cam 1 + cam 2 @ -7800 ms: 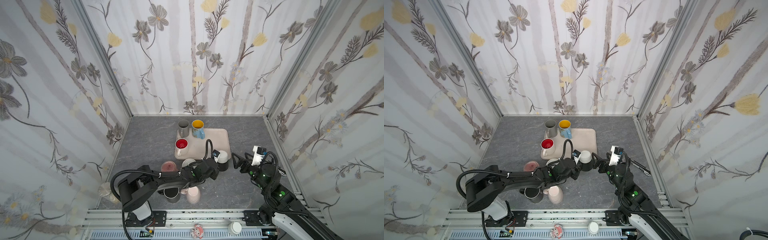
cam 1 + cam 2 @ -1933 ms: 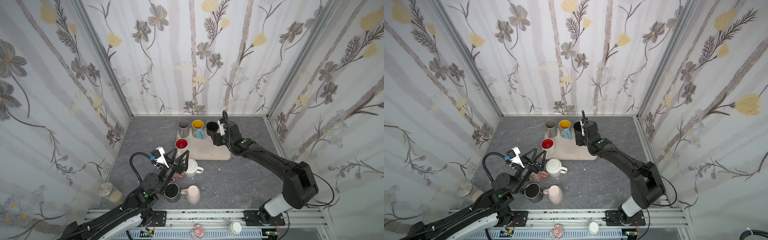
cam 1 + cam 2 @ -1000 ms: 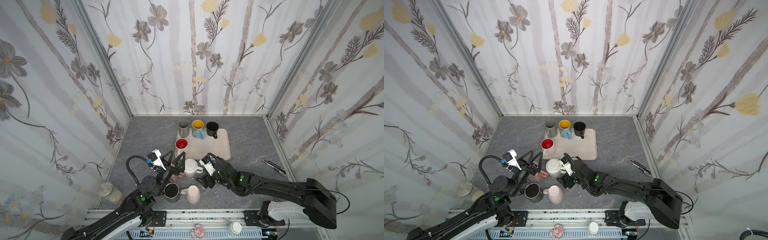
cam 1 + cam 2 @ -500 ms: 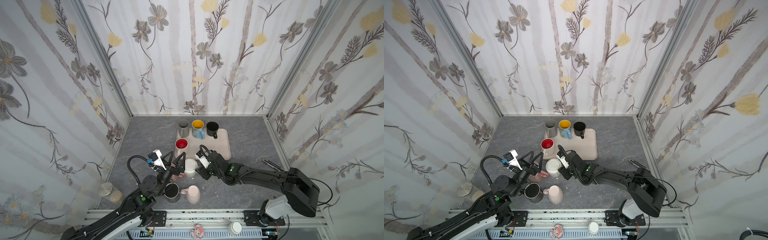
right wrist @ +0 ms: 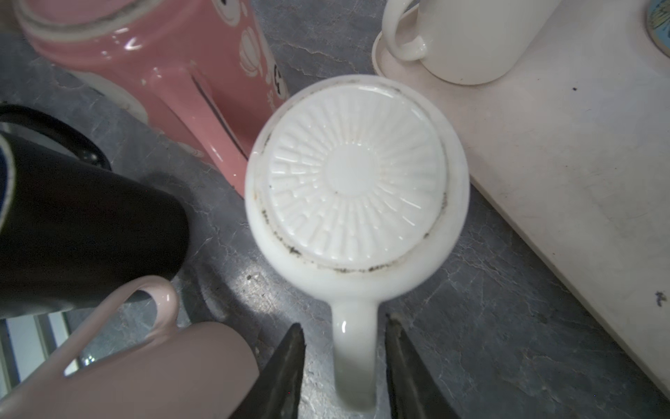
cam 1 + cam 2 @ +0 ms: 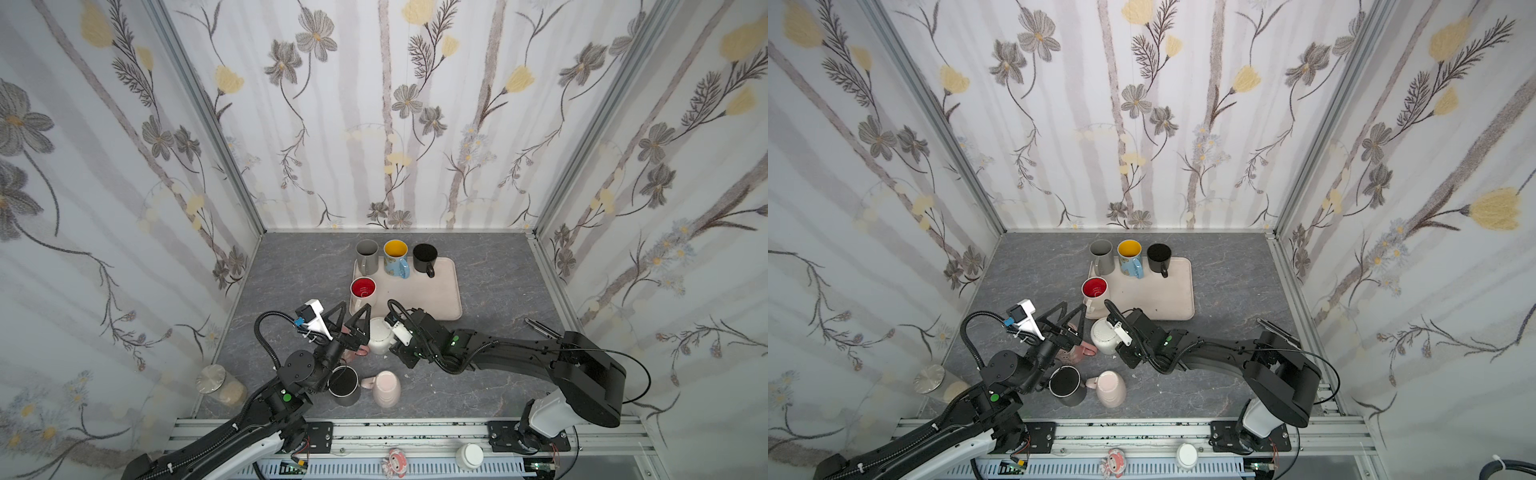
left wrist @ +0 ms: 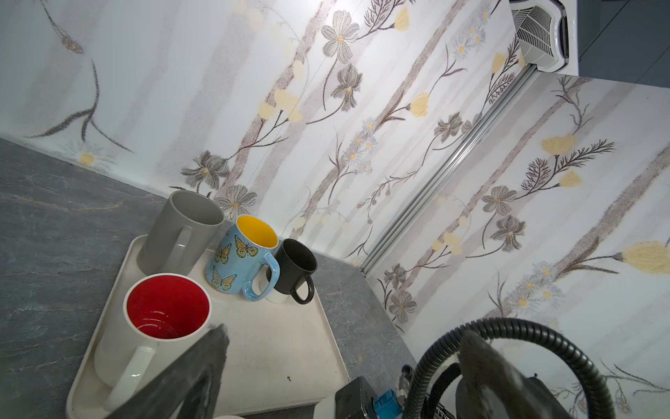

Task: Turn the mug right side up
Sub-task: 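Close the right gripper on the plain white mug's handle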

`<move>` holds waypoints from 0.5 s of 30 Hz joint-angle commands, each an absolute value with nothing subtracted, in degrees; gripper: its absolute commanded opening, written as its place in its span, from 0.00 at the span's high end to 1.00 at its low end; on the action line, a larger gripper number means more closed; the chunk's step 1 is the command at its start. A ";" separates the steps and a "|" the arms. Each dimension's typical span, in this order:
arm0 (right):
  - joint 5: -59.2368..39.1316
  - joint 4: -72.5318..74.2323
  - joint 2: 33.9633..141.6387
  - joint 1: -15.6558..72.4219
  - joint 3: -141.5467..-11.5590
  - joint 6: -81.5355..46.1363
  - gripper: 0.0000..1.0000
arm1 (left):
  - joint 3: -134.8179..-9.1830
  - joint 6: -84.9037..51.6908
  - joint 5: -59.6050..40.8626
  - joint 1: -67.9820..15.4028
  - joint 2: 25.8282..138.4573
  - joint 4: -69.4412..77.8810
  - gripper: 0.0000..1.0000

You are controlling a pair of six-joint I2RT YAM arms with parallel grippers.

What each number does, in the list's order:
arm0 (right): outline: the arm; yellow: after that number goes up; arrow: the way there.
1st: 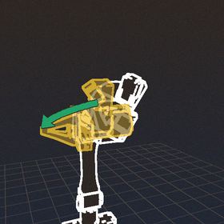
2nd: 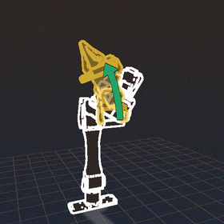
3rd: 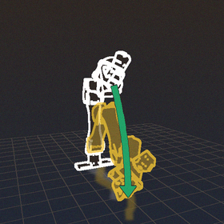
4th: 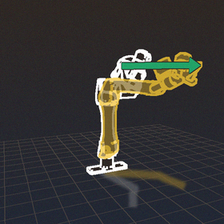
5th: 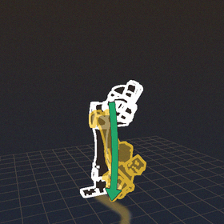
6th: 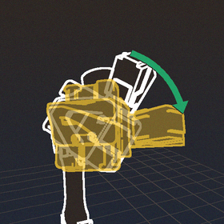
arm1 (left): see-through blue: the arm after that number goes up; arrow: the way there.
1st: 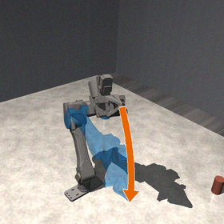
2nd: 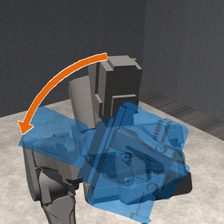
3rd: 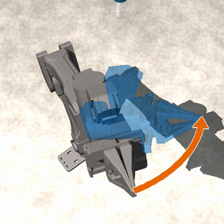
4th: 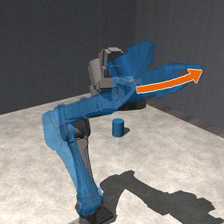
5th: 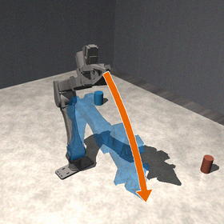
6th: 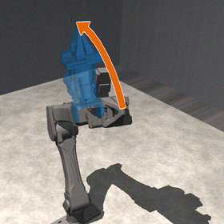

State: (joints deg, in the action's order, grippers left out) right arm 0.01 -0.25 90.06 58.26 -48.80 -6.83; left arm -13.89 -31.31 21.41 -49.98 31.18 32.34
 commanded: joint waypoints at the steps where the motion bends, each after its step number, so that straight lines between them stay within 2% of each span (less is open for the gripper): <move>1: 3.59 -1.85 91.01 58.36 -50.33 -6.37 0.63 | -13.78 -31.51 22.16 -49.92 31.20 33.24 0.00; 12: 4.70 -2.00 93.76 58.45 -51.09 -5.96 0.77 | -13.96 -31.62 21.71 -49.85 31.20 33.18 0.00; 15: 4.92 -1.34 92.84 58.45 -50.22 -6.00 0.85 | -13.98 -31.58 21.65 -49.92 31.37 33.22 0.00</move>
State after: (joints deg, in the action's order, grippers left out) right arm 3.60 -1.72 93.43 58.50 -50.72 -6.44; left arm -13.87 -31.48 21.34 -49.98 31.29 32.34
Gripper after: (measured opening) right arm 0.167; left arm 0.999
